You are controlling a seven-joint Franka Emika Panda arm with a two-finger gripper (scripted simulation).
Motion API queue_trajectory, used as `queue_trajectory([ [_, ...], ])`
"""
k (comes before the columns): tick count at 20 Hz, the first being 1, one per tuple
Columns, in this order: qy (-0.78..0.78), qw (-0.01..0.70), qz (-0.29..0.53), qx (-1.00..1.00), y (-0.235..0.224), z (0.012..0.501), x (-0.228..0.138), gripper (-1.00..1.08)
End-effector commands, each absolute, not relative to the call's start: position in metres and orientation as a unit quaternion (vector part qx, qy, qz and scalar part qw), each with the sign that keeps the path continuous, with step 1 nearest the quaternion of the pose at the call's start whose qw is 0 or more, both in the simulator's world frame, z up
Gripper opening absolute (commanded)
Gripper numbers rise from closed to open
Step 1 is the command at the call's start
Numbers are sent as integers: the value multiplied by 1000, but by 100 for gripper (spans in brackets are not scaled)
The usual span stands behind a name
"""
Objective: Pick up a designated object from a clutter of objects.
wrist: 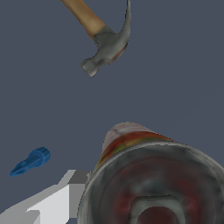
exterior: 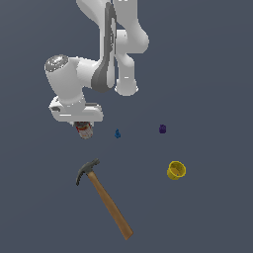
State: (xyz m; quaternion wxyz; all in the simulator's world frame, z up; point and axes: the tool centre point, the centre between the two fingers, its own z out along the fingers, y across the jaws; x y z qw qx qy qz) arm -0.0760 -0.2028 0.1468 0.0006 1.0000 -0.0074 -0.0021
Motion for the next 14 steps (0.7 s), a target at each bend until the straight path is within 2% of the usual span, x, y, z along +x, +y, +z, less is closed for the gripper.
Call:
queue_trajectory([
  [1,-7,2,-1,1000,-190,170,-67,-100],
  [14,-7,3,-1,1000,-115,295,-20,-100],
])
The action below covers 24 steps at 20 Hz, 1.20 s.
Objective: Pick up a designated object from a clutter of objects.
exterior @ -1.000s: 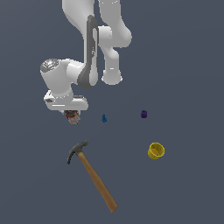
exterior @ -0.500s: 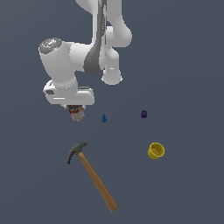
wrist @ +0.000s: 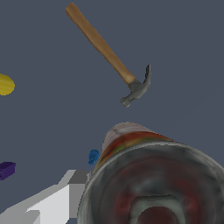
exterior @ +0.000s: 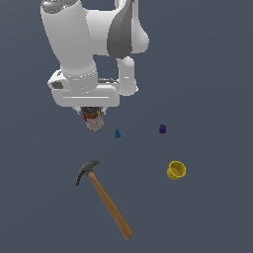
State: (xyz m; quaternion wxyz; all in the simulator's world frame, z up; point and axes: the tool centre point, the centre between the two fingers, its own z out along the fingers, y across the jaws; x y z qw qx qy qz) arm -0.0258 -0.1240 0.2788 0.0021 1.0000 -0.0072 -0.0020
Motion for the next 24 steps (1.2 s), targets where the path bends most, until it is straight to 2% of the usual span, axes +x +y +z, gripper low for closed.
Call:
queue_trajectory([
  [1,-7,2,-1,1000,-109,305,-16,-100],
  [12,-6,1,0,1000,-59,388,20,-100],
  [24,-6,0,0,1000,-41,419,35,-100],
])
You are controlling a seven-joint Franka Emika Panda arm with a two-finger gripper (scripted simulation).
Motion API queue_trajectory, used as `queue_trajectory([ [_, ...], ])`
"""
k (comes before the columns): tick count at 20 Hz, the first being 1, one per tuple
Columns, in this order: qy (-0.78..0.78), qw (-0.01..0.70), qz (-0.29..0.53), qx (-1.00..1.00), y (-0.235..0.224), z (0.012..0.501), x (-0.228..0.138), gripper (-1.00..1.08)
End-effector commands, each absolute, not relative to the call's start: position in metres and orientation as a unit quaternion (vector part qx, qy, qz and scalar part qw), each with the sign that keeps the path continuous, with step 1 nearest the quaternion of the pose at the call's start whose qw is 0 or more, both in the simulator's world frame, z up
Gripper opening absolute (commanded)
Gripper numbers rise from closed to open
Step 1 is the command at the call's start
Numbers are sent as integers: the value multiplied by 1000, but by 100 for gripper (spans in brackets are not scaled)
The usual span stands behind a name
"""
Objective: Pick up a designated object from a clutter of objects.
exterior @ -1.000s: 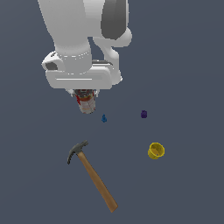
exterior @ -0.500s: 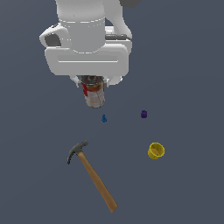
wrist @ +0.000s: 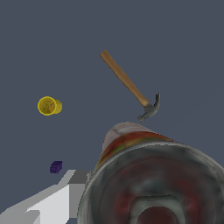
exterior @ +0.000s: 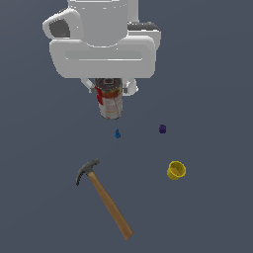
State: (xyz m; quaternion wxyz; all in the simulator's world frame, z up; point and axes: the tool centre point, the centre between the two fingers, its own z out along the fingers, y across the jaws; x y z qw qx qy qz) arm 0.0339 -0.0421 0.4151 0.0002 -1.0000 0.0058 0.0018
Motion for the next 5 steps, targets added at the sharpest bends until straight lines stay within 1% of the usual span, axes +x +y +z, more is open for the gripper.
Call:
queue_trajectory([
  [1,6,0,0,-1000,-41,419,35,-100],
  [5,6,0,0,-1000,-42,418,35,-100],
])
